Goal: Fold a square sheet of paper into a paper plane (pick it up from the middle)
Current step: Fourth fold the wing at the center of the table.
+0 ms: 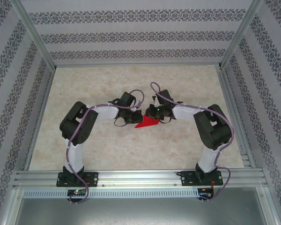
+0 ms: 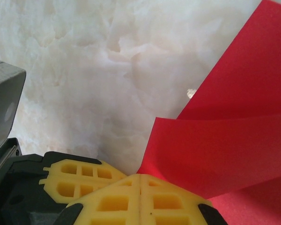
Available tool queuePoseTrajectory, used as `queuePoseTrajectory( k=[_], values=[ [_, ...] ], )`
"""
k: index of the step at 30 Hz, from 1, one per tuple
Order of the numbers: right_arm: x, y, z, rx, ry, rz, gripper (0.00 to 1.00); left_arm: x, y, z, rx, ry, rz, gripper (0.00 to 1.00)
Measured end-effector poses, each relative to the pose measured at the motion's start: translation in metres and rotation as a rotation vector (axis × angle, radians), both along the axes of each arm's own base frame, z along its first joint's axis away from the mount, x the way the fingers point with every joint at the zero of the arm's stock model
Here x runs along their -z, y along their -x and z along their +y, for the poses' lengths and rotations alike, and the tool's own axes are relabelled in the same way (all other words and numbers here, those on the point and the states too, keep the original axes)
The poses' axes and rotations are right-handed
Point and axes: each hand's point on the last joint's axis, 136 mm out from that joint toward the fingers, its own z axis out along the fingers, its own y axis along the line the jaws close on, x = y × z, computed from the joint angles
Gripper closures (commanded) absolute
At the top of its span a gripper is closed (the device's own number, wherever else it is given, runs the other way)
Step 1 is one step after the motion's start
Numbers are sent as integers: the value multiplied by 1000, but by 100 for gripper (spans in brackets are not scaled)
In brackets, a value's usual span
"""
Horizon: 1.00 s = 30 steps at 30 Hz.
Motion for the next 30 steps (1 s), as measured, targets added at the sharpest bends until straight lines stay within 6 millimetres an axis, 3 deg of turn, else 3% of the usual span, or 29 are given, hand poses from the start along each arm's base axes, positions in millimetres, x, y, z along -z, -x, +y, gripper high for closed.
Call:
queuePoseTrajectory(
  k=[7,15,24,30],
  values=[
    [15,17,-1,-16,-7,37,100,0,0,0,-3,-1,4,100],
    [25,18,-3,-9,-1,54,100,0,0,0,-2,-4,8,100],
    [18,4,-19,50,-9,41,100,0,0,0,-2,-6,10,100],
    [2,4,-6,18,-24,-4,100,0,0,0,-2,-7,11,100]
  ],
)
